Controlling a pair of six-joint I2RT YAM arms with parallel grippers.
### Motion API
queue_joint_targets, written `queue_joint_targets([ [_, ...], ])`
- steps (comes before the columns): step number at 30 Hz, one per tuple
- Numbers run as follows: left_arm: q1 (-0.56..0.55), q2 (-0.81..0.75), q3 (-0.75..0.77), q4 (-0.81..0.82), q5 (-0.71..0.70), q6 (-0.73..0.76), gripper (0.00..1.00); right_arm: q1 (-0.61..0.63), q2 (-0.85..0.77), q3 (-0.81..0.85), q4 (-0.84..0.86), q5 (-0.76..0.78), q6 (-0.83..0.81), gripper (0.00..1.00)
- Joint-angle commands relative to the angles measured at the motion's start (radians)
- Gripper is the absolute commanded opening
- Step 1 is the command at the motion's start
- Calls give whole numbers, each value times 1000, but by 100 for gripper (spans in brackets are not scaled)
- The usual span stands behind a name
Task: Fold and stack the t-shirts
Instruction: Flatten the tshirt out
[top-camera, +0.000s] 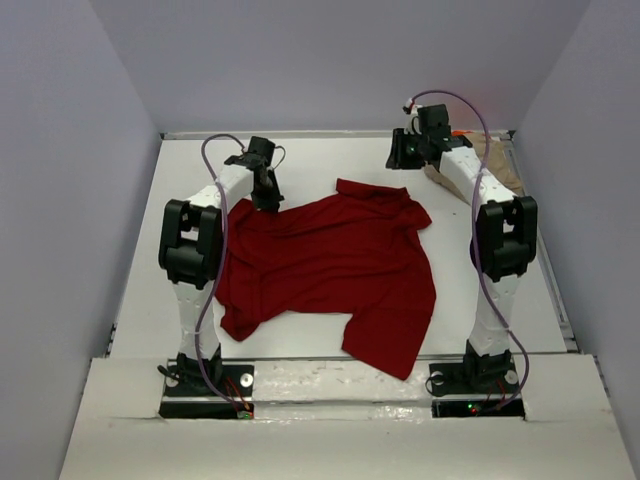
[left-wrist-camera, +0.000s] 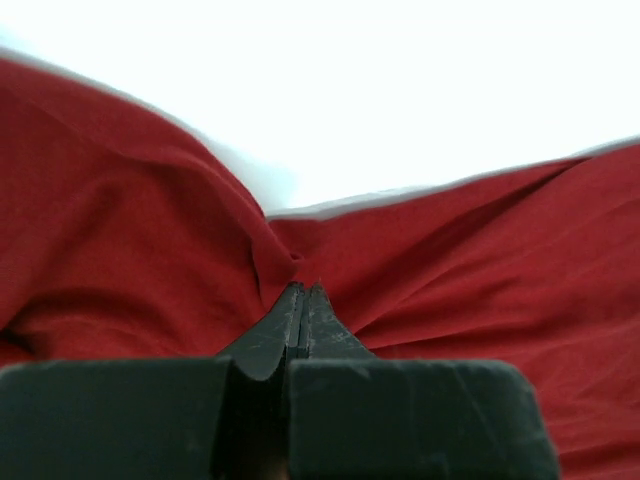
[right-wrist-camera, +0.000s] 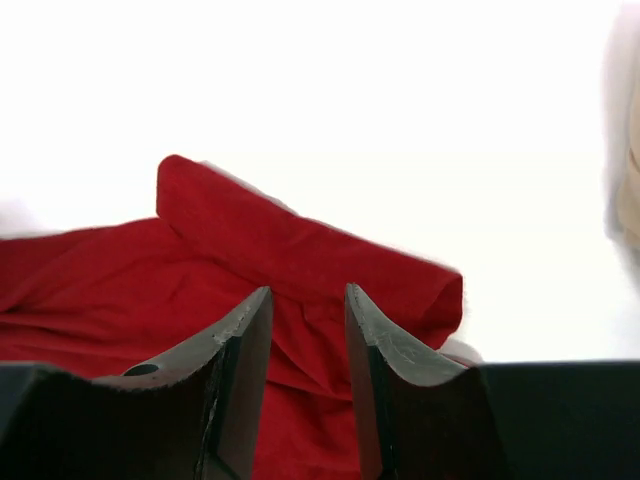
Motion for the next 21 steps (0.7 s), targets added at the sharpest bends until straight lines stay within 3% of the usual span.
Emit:
queue_joint_targets([
  [1,6,-6,62,-51,-38,30,0,-2,21,13,-52,-15,-10,41],
  [11,4,-4,111,-74,-78,37,0,-2,-17,-146,14,-50,20,38],
  [18,0,-6,139,-74,-88,31,0,-2,-1,-168,28,-99,39,38],
  [21,0,-18,134,-62,-92,37,15,-2,9,-194,55,-124,56,36],
])
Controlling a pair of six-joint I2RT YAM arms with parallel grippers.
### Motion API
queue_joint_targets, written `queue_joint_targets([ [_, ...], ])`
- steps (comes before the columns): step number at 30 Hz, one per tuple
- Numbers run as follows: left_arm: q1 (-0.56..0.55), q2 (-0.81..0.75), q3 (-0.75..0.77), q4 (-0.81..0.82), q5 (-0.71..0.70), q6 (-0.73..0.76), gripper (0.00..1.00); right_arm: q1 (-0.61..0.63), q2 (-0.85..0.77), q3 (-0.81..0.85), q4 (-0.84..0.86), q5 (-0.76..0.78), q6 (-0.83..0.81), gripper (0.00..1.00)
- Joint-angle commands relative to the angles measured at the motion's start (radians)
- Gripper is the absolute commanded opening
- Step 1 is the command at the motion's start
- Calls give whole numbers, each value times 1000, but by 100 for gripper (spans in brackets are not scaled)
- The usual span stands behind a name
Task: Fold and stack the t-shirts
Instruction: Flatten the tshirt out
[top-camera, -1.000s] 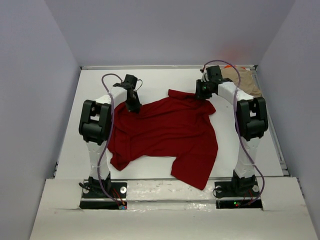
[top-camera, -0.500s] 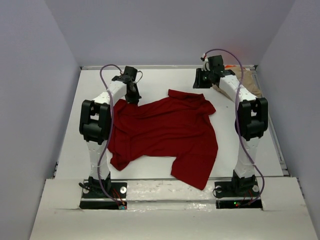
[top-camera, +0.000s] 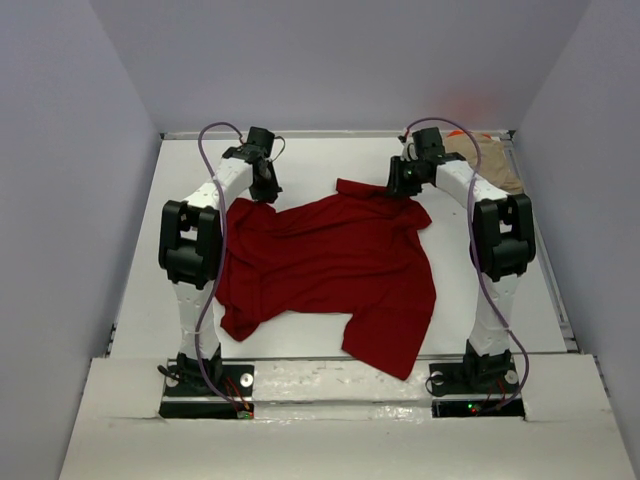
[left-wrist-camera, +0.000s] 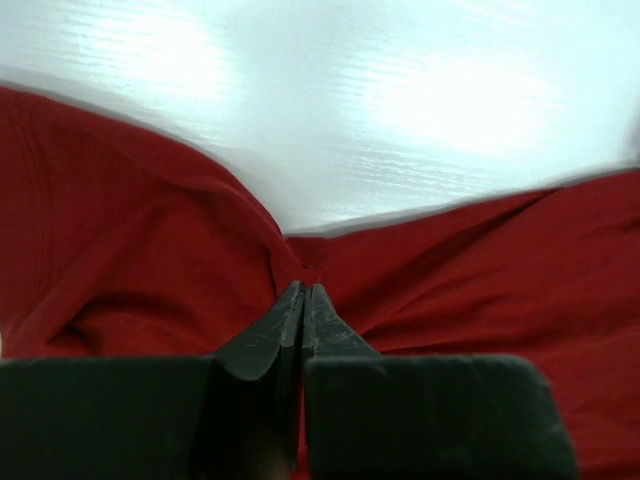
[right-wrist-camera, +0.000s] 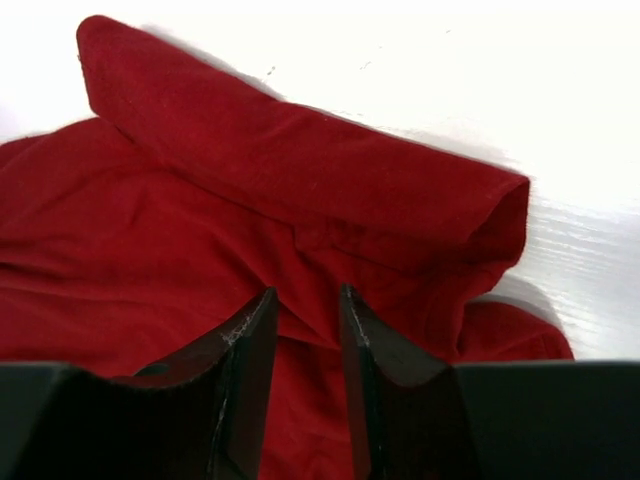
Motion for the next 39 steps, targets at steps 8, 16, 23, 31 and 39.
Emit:
queue_joint_targets([
  [8,0,-33,35,9,-22,22,60,-16,14,-84,134,-122,101,35],
  [16,0,-37,44,2,-24,31,61,-52,30,-75,140,-163,116,40],
  [23,0,-42,55,-1,-15,31,61,-52,79,-52,163,-217,115,41],
  [31,0,-53,51,-2,-16,34,62,-52,162,56,126,-238,92,41],
  [39,0,-53,55,7,4,31,62,-31,167,117,59,-154,17,41],
])
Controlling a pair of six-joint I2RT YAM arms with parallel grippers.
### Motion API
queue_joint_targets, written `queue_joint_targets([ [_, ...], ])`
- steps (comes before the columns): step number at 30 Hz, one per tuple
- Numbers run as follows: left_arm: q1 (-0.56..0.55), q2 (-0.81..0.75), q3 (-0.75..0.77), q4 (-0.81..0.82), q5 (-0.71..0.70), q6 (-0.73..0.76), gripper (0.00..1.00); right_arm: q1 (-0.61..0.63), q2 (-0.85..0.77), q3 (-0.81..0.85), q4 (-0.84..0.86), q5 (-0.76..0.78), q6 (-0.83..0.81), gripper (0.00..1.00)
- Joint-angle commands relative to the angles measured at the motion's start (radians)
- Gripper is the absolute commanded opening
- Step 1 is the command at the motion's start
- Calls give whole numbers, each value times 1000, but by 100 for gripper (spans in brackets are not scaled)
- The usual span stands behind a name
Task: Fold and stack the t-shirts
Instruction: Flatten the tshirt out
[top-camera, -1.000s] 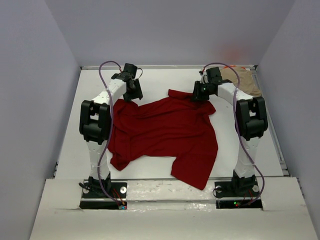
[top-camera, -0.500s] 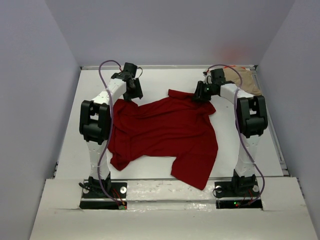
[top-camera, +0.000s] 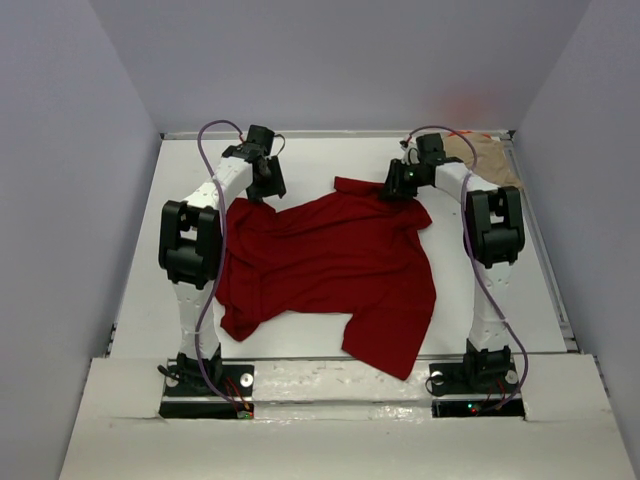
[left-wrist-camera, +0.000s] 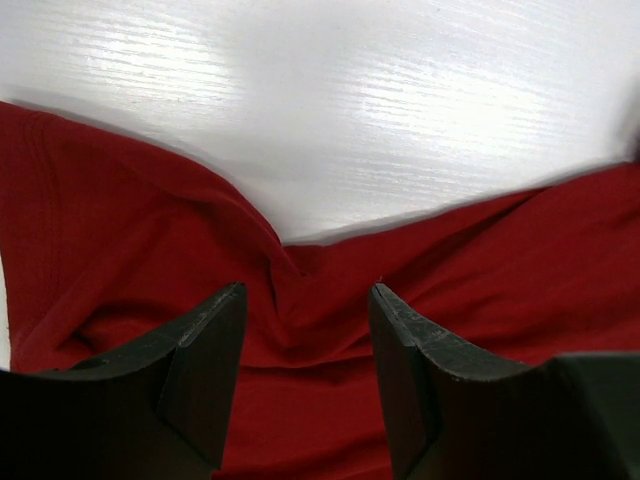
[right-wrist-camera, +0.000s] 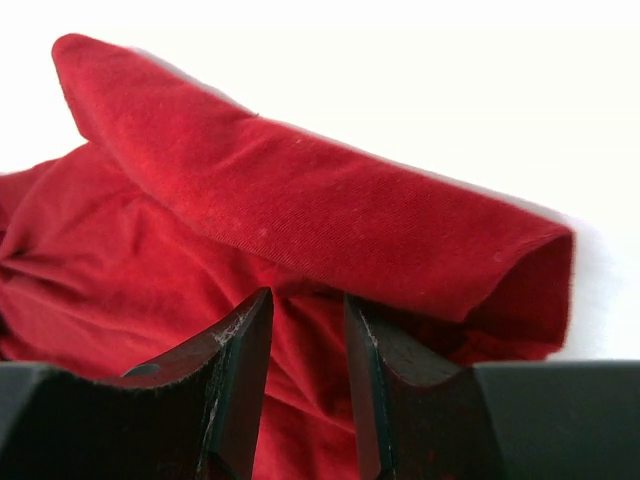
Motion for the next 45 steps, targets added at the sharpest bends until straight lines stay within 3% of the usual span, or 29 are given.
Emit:
queue_joint_targets([
  [1,-2,-53,36,1,14,11,62,24,-9,60,-36,83,-67,41],
  [16,-3,-63,16,4,19,17,62,51,138,247,-163,51,-112,40],
  [22,-3,-71,10,8,22,19,62,83,136,218,-165,108,-127,39],
  [24,-5,-68,11,8,25,20,62,83,141,220,-169,112,-125,36],
  [28,-3,-68,11,8,26,20,62,83,143,224,-183,129,-125,16],
  [29,-3,-68,10,10,26,20,62,83,141,226,-181,132,-122,7],
  [31,-3,-68,10,11,26,20,62,83,143,229,-181,145,-119,0],
  [35,-3,-68,7,14,26,23,62,83,143,235,-172,186,-113,0],
  [39,-5,-73,-6,28,26,22,62,94,89,175,-54,257,-113,0],
  [45,-15,-56,-18,36,26,22,62,94,78,266,-33,278,-112,0],
])
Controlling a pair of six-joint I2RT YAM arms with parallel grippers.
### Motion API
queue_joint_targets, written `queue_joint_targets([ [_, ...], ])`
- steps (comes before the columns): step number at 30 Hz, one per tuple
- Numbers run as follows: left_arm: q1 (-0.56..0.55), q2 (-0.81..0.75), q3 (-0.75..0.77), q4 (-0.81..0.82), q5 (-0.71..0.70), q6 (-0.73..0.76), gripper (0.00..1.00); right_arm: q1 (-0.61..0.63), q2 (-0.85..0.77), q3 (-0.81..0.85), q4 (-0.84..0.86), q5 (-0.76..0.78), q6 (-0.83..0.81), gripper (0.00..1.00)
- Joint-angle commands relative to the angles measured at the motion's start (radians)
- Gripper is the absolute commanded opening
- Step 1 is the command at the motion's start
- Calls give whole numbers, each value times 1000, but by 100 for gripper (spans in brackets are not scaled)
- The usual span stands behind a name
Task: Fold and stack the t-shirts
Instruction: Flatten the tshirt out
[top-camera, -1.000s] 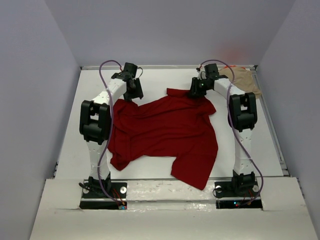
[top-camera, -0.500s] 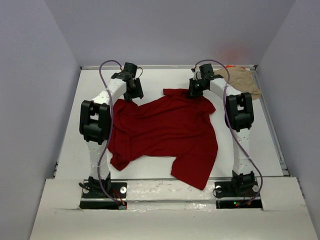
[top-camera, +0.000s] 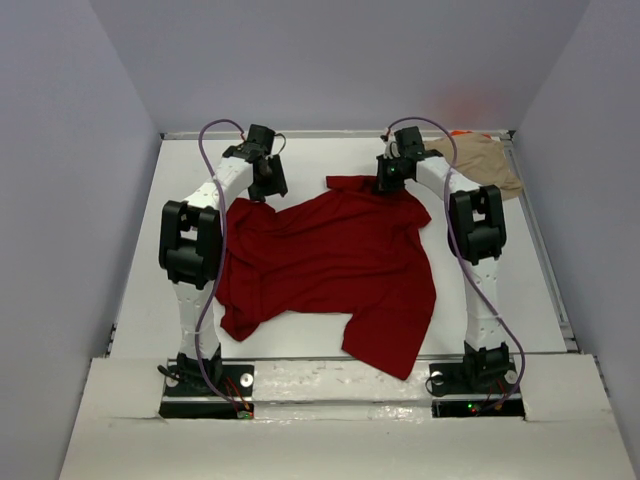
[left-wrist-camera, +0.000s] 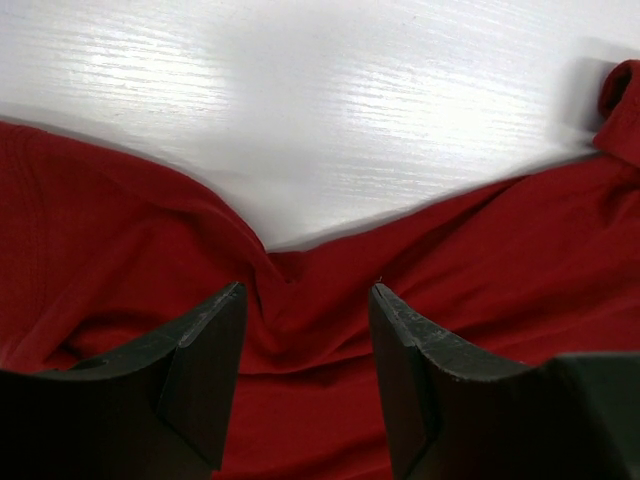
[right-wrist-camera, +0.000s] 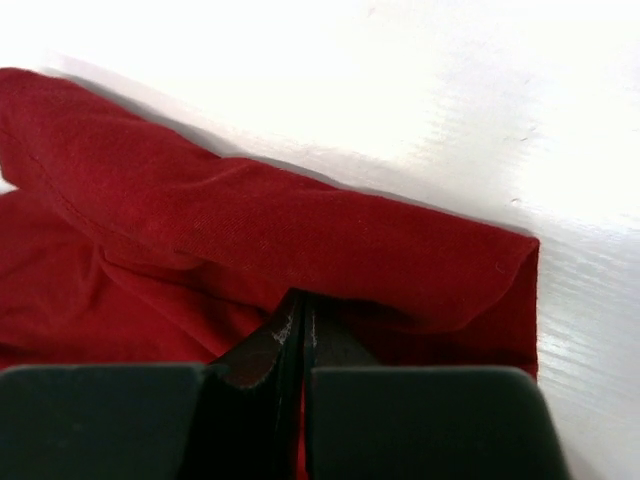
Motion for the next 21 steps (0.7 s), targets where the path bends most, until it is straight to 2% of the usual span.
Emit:
queue_joint_targets([
  [1,-16,-55,-21,11,6,15,62,8,-31,73,51,66,-6,0],
  [11,-48,-40,-16,14,-33,22,62,8,18,318,31,142,-40,0],
  [16,-68,-34,-8,13,-30,36,62,-24,200,562,-133,132,-46,0],
  [21,-89,-41,7,-3,-36,48,62,-58,312,662,-181,76,-32,0],
])
